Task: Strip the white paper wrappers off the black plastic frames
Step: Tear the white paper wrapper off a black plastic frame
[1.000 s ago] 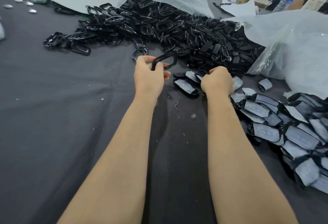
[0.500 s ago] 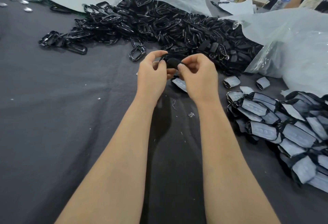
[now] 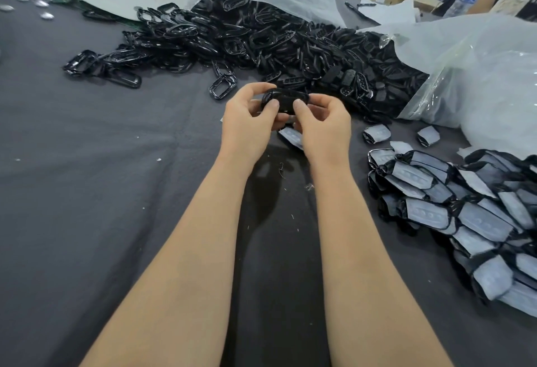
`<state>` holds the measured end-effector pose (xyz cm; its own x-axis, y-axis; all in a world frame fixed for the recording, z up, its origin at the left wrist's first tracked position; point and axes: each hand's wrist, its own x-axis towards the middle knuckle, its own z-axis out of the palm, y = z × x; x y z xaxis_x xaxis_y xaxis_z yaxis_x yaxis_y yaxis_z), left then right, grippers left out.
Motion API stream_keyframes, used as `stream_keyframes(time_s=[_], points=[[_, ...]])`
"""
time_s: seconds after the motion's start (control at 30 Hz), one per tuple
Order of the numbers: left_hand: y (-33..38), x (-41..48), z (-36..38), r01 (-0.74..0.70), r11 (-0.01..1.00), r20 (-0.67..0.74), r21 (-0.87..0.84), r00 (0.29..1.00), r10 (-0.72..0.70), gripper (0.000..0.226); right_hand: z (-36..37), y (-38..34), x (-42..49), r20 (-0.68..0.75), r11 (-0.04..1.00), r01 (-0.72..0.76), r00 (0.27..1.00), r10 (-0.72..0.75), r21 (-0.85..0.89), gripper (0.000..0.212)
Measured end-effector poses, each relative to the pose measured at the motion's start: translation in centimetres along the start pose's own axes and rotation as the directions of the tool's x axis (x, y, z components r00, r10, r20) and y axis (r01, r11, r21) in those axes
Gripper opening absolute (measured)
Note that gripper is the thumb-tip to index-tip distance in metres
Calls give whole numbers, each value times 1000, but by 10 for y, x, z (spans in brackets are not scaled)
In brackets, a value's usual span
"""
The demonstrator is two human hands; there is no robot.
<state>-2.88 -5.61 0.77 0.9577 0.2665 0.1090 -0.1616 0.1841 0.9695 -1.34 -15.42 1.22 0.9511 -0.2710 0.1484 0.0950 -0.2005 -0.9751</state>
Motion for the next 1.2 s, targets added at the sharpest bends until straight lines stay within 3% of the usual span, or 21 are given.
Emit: stream_keyframes(time_s=[0.07,0.13,0.37,0.5,0.67,1.2], points=[[0,0,1,7,1000,3,1,1000,-7,21,-1,0,1,47,985,-90,995,84,149,17],[-1,0,1,-6,999,3,43,1000,6,20,-1,1,1,58,978,-91,995,82,185,15],[-4,1,0,-56,977,-8,206,998,59,20,-3,6,0,58,997,24,998,-28,66,15],[-3,2,-1,32,999,1,43,999,-32,19,-5,4,2,106,993,5,994,-18,120,15],[-1,3,-2,150,972,26,-179,989,-148,18,-7,0,4,230,897,-196,967,109,397,8],[3,3,-2,165,943,44,-289,986,-159,17,-9,1,4,278,856,-264,949,148,445,7]])
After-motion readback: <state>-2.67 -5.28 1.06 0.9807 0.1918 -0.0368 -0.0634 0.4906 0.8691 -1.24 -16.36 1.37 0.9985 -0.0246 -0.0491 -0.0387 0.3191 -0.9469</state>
